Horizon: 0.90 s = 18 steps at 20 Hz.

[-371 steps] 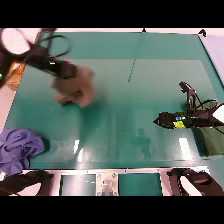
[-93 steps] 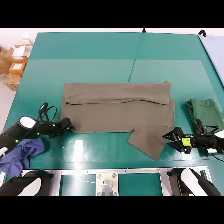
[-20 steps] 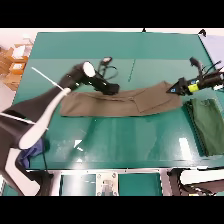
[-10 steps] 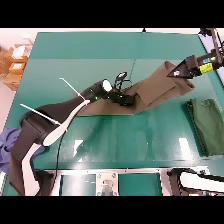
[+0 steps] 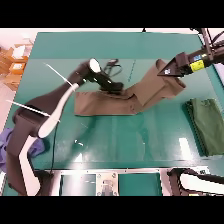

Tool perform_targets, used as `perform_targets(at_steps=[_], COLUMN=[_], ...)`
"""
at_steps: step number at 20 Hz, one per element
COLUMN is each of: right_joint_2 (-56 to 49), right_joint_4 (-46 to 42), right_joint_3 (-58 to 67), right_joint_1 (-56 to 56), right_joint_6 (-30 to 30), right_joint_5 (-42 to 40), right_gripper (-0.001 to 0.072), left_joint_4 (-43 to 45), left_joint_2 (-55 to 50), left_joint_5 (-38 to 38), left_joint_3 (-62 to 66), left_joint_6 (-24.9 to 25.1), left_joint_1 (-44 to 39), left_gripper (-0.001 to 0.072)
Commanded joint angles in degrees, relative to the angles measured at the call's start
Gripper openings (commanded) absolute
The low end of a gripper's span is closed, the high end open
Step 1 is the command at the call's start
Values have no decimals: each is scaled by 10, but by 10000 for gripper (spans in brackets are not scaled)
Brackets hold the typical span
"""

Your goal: Fold the shirts.

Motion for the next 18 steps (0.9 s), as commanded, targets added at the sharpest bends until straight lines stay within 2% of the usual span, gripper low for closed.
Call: perform_targets(at_steps=[1, 2, 7, 9, 10, 11, 12, 13, 15, 16, 17, 18], right_joint_2=[-8, -15, -123, -202, -250, -297, -339, -369, -369, -355, -334, -307], right_joint_4=[3, 3, 7, 54, 99, 146, 185, 205, 206, 207, 206, 205], right_joint_3=[0, 0, 1, 1, 5, 13, 28, 49, 89, 110, 122, 124], right_joint_1=[59, 89, 279, 351, 384, 412, 432, 436, 392, 353, 312, 268], right_joint_6=[27, 29, 31, 22, -12, -43, -62, -61, -58, -52, -45, -40], right_joint_5=[-68, -98, -328, -419, -461, -496, -518, -507, -403, -338, -288, -248], right_gripper=[22, 22, 22, 22, 24, 156, 422, 491, 460, 437, 379, 372], left_joint_4=[284, 343, 353, 338, 327, 324, 324, 324, 313, 301, 292, 283], left_joint_2=[6, 19, 79, 90, 91, 91, 91, 91, 91, 91, 91, 91], left_joint_5=[-222, -244, -243, -235, -234, -235, -235, -238, -238, -237, -237, -239], left_joint_3=[72, 64, 28, 28, 28, 28, 28, 28, 28, 28, 28, 28], left_joint_6=[-52, -53, -47, -47, -47, -47, -47, -47, -47, -47, -47, -47], left_joint_1=[70, 89, 182, 212, 224, 236, 246, 256, 278, 290, 301, 309], left_gripper=[23, 23, 23, 23, 23, 24, 23, 23, 23, 23, 23, 23])
